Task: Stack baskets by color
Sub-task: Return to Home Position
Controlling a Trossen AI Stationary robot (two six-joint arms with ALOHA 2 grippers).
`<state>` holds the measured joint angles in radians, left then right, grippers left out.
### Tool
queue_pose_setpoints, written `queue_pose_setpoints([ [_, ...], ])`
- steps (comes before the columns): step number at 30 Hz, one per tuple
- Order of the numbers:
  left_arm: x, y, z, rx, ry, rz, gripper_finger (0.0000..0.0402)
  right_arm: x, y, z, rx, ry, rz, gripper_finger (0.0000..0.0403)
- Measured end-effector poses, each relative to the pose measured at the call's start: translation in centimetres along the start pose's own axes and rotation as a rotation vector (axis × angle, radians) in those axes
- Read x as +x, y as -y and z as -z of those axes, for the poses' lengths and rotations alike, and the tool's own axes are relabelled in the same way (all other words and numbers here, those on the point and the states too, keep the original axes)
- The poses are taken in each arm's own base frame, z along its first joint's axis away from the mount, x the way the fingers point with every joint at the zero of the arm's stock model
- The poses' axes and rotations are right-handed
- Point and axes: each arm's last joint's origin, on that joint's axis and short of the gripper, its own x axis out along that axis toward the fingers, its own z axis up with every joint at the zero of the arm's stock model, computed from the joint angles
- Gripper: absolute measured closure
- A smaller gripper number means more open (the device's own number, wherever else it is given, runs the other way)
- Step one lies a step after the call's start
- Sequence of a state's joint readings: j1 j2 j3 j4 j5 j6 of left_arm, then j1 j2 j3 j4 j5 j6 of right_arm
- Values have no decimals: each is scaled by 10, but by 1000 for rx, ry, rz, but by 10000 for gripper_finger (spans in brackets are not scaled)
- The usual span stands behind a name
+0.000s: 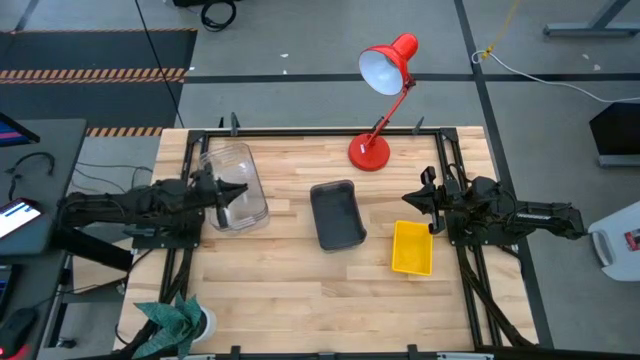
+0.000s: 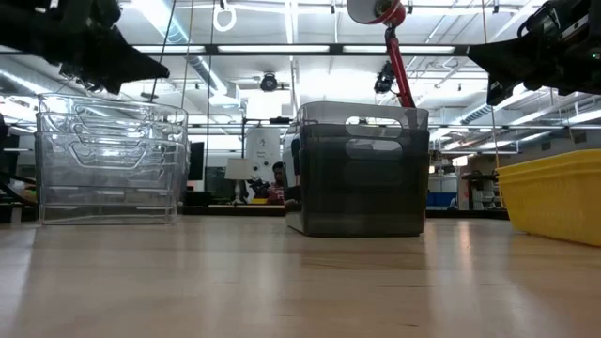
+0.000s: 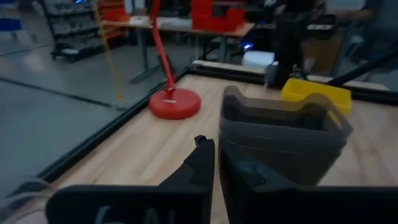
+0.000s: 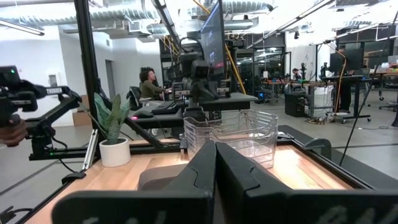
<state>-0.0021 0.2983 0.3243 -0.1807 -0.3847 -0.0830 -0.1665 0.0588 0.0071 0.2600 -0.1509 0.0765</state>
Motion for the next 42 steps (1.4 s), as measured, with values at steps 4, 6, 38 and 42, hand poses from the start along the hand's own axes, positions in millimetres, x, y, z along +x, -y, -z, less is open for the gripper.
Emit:
queue_pose_setpoints([
  [4, 1, 1, 21, -34, 95, 93, 381, 0, 0, 0, 0, 0, 0, 386],
  [6, 0, 1, 29, -48, 138, 137, 384, 0, 0, 0, 0, 0, 0, 386],
  [38, -2, 1, 55, -179, 251, 260, 386, 0, 0, 0, 0, 0, 0, 386],
  [42, -2, 1, 55, -193, 250, 262, 377, 0, 0, 0, 0, 0, 0, 386],
])
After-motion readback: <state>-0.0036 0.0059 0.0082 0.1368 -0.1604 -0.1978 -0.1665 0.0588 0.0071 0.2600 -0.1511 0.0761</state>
